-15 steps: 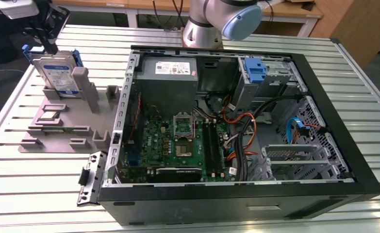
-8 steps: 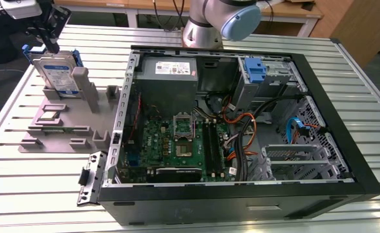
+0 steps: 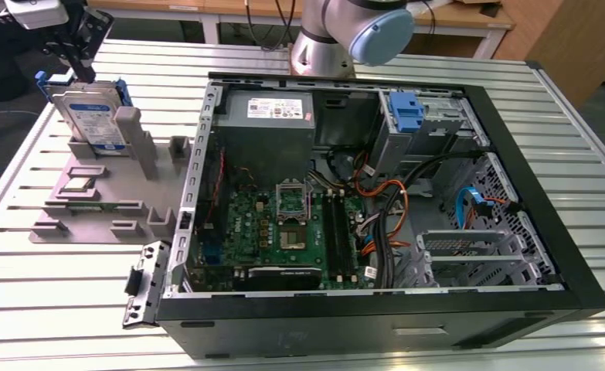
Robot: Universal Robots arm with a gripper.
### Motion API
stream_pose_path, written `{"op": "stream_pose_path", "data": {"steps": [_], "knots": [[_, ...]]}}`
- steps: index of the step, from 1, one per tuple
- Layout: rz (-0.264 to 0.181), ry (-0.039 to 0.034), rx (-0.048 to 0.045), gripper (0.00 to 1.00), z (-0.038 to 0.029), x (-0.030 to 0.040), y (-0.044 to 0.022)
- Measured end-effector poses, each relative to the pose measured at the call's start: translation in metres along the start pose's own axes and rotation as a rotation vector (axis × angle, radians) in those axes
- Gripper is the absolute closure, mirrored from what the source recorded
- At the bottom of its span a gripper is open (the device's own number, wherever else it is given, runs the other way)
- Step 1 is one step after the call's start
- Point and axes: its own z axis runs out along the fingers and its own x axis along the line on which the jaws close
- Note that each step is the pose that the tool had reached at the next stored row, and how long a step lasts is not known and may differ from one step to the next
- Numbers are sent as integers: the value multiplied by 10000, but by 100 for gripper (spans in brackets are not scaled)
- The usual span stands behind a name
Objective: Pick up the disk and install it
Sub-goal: 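Reach for the disk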
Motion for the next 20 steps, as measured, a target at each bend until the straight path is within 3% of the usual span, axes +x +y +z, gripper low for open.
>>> {"op": "stream_pose_path", "data": {"steps": [7, 20], "knots": [[1, -1, -1, 90, 22, 51, 35], [1, 0, 0, 90, 24, 63, 38]]}}
